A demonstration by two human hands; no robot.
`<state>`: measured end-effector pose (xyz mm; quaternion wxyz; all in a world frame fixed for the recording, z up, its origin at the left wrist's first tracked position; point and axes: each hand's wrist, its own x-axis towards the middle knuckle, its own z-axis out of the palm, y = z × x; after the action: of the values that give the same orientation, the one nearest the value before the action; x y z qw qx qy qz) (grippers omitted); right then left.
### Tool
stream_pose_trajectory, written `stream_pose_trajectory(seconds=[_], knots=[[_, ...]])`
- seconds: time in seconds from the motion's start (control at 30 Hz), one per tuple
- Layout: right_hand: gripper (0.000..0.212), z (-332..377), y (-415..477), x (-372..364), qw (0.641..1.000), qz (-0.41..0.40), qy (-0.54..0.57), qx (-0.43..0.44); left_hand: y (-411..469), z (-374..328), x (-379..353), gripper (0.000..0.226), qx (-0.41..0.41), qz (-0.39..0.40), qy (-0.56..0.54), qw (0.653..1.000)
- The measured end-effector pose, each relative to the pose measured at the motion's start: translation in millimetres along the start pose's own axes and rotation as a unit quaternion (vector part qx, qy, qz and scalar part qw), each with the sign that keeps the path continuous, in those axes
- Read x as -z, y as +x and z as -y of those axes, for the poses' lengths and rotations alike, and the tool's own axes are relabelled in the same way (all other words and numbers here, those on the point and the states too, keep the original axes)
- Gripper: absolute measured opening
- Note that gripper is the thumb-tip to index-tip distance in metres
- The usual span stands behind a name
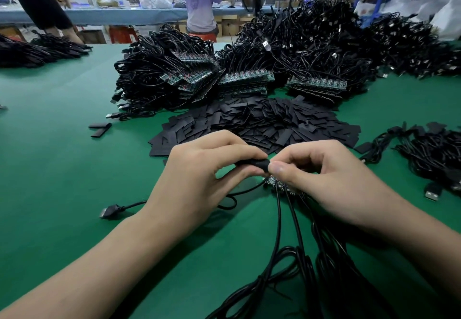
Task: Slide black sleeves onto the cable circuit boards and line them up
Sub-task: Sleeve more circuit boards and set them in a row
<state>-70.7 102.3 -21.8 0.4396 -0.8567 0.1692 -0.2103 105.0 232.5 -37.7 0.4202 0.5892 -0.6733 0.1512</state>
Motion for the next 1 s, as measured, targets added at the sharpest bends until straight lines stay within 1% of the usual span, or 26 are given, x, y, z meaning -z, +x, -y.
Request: stream_pose_trajectory(seconds=[0.13,0.5,0.6,0.73,0.8,0.87,0.93,1.0], knots=[[0.017,0,0,1,0.999,-0.036,-0.004,0.002,1,0,0,0.019,0.022,-0.019,0.008,1.000],[0.014,0,0,-2,1.000,-0.024,0.013,-0.011,1,-1,0,0.018,0.008,0.000,0.006,1.000],[0.013,1,0,-3,0.999,-0.041,0.030,-0.009,2,-3,1,0.021,0.031,-0.030,0.019,0.999],[0.012,3,-2,-6,0.997,-0.063,0.046,-0.003,4,-8,1,0.034,0.076,-0.088,0.037,0.993],[0.013,3,-2,-9,0.996,-0.080,0.034,0.005,4,-11,1,0.040,0.090,-0.103,0.042,0.990],[0.013,3,-3,-11,0.994,-0.111,0.010,0.022,5,-13,1,0.039,0.106,-0.116,0.034,0.987],[0.014,3,-3,-13,0.987,-0.148,-0.037,0.049,5,-15,0,0.036,0.120,-0.117,0.035,0.985],[0.014,3,-4,-15,0.977,-0.177,-0.088,0.076,5,-17,-3,0.039,0.136,-0.107,0.033,0.984]])
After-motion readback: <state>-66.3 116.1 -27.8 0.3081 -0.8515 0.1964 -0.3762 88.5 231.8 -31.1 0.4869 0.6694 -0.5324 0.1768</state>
